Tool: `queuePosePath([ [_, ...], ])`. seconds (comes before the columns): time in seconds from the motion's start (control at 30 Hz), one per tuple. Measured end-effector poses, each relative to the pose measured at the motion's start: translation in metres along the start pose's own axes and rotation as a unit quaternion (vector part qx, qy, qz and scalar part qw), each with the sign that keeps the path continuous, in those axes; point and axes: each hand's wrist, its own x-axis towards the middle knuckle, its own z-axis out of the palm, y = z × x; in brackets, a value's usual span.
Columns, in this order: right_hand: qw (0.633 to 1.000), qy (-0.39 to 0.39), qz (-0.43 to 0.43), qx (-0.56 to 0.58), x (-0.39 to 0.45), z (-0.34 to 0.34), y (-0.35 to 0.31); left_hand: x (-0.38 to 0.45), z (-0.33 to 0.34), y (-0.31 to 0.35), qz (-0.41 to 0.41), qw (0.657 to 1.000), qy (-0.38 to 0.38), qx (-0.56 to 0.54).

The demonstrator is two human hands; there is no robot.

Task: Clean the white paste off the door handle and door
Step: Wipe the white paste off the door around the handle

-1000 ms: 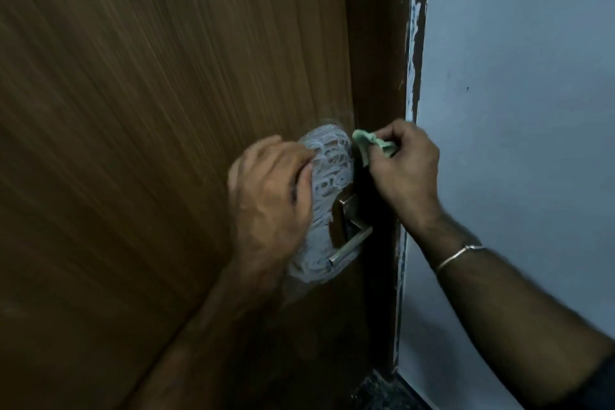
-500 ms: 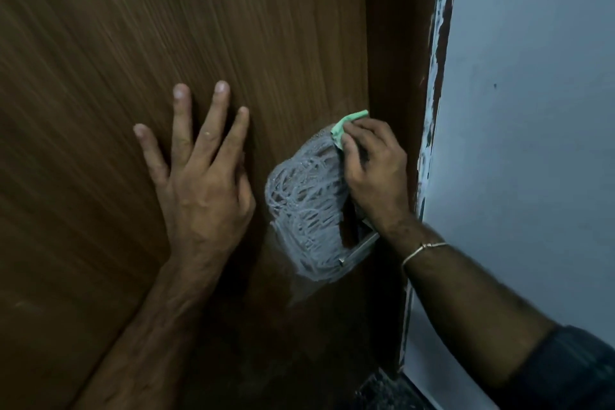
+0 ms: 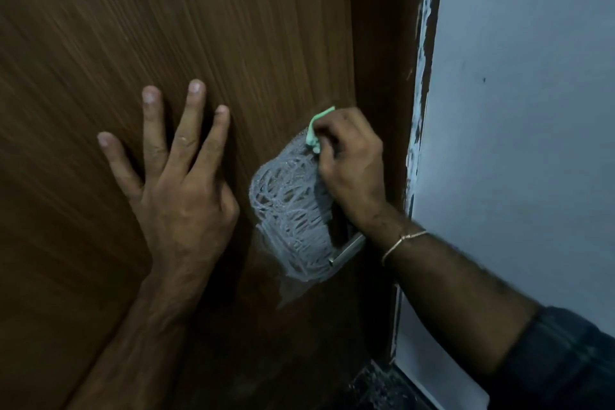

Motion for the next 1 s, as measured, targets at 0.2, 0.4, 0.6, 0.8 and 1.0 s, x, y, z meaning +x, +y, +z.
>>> queuePosePath([
  [0.2,0.998,0.044,0.034,0.011,0.014,-0.003,0.003,0.000,0.000,-0.001,0.002,1.000,-0.015,-0.006],
  [0.4,0.998,0.044,0.039,0.013,0.013,-0.007,0.008,0.002,-0.002,0.000,0.002,1.000,-0.009,-0.006],
  [0.6,1.000,0.006,-0.020,0.016,-0.005,-0.001,0.008,0.001,-0.002,-0.001,-0.003,1.000,-0.011,-0.004],
  [0.8,1.000,0.015,-0.015,0.021,-0.002,0.004,0.007,0.001,-0.002,0.000,-0.003,1.000,-0.014,-0.001],
  [1.0,0.996,0.036,0.053,0.063,-0.001,0.004,0.016,0.003,-0.004,0.002,-0.005,1.000,-0.007,0.004],
])
